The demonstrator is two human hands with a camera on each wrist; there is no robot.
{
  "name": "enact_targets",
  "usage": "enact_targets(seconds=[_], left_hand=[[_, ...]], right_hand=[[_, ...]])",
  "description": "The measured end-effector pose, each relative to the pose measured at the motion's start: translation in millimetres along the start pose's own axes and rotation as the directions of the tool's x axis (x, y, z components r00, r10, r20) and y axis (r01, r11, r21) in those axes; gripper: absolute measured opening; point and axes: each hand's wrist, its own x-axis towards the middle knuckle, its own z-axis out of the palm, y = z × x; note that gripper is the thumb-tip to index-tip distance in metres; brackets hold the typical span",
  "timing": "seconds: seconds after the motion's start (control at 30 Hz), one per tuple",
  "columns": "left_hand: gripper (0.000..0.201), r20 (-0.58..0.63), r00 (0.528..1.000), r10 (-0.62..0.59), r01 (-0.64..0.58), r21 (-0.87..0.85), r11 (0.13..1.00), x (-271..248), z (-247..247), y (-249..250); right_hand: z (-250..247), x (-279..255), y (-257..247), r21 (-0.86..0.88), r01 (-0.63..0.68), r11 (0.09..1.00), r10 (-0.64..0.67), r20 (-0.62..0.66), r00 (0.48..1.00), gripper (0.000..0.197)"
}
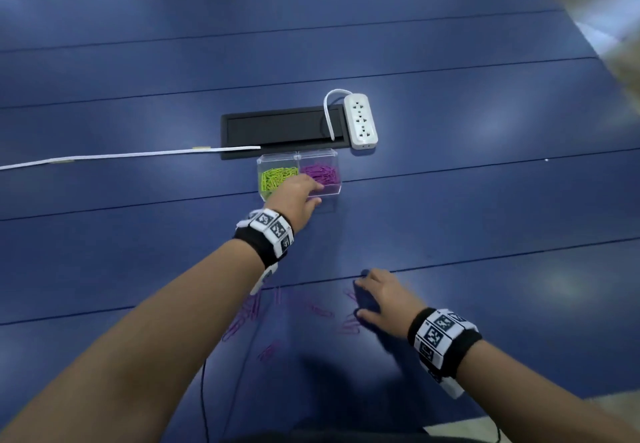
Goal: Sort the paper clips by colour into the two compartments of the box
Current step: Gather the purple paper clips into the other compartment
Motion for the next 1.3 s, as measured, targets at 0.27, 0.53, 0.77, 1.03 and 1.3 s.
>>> enact_targets(seconds=[0.27,0.53,0.77,1.03,1.3], left_hand=[[0.044,0.354,0.935,-0.007,-0.015,0.061,0.998,-135,71,8],[0.04,0.278,0.954,-0.109,0.09,0.081,0.993,-160,91,21],[0.029,0.265,0.958,-0.105,0.089,0.072,0.993,-163,99,20],[0.031,0.199,0.965,-0.171,0.139,0.167,0.976,-165,103,33],[0.041,0.242,0.957,-0.158,0.07,0.337,0.939,-162,106,40]], right_hand=[[32,-15,-8,-0.047,0.075,0.996,-0.08,-0.11,0.991,0.078],[44,-18,-21,-0.008,0.06,0.998,-0.06,-0.189,0.98,0.036],[47,-16,-25,0.011,0.013,1.0,-0.011,-0.173,0.985,0.02],[50,-12,-32,-0.115,0.02,0.993,-0.037,-0.15,0.988,0.019],[44,-7,-30,-0.056,0.052,0.997,-0.056,-0.08,0.995,0.021]])
